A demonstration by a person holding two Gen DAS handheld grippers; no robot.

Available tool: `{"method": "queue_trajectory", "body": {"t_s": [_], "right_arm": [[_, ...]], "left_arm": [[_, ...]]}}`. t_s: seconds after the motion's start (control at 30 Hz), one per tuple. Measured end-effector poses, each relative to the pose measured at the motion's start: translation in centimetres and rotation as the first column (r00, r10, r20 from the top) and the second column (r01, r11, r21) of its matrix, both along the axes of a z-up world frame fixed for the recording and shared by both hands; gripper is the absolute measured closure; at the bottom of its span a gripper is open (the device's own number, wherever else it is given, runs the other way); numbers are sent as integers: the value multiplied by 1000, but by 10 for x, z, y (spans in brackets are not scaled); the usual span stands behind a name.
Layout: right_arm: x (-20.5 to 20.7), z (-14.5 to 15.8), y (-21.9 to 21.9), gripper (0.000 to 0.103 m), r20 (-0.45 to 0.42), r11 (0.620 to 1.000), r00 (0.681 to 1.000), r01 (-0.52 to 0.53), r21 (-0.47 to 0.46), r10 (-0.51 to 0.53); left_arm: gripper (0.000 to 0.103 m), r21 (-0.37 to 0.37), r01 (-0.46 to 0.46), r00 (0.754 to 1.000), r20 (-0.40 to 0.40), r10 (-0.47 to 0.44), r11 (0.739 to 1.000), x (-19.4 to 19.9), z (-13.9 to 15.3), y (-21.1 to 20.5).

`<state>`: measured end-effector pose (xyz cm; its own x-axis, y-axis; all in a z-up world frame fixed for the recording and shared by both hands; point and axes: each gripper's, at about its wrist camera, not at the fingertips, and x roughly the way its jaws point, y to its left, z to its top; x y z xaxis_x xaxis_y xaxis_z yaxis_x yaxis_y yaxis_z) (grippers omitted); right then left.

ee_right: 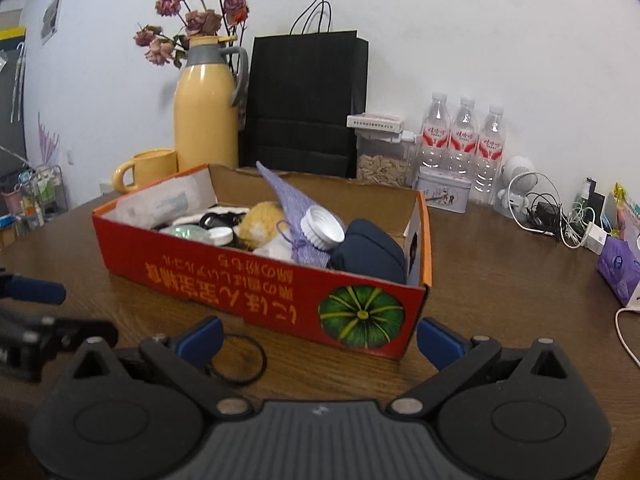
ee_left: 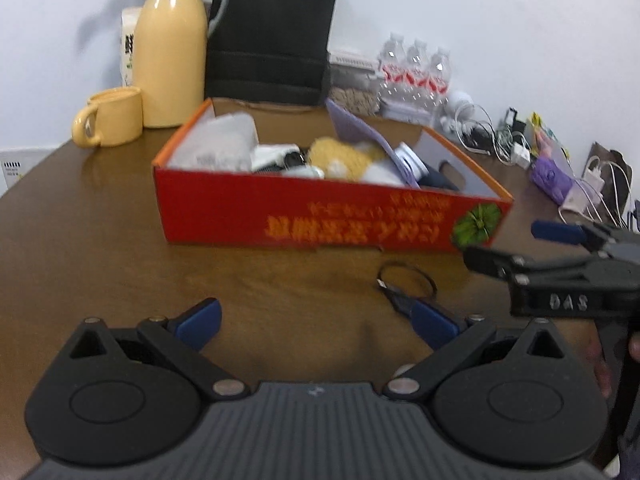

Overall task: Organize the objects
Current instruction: 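Withdraw both tools toward the last white cap and USB cable, then grasp the white cap with the left gripper while the right gripper grasps the USB cable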

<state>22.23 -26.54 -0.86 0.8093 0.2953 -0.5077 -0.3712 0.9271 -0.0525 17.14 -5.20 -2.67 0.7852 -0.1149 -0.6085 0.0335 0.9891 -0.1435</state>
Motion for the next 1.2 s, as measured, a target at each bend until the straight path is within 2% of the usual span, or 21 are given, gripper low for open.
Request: {"method": "queue_trajectory", "body": {"t_s": [0.33,0.43,0.5,0.53,0.57,0.6,0.67,0.93,1.2], "right_arm": [[-5,-1,-4,0,-13,1000,1000,-6,-13,5],[-4,-4,-5,0,-23,1000,1000,-1,-19,0],[-4,-6,-5,0,-27,1000,1000,0,-20,0],[-4,-6,-5,0,-27,1000,1000,0,-20,-1],[-4,-6,-5,0,-27,1000,1000,0,-21,0],[-4,-7,-5,0,-28,1000,1000,0,-21,0],[-4,-7,-4,0,-29,1000,1000,-1,-21,0],[-3,-11,2,0,-35,999,999,-24,-31,23],[-7,-16,23,2,-42,991,992,-119,-64,117]], "left_arm": [[0,16,83,995,-60,-82,996,-14,-15,-31],[4,29,103,993,-67,-101,994,-15,-20,-39],[20,48,110,992,-64,-107,993,-17,-22,-43],[24,63,111,993,-51,-108,992,-19,-22,-45],[36,65,118,992,-45,-115,991,-21,-22,-46],[53,65,127,991,-37,-125,990,-23,-21,-47],[73,63,145,989,-31,-143,987,-24,-20,-47],[74,29,86,996,6,-87,996,-21,-14,-27],[74,11,-2,999,38,2,1000,-14,-6,4]]}}
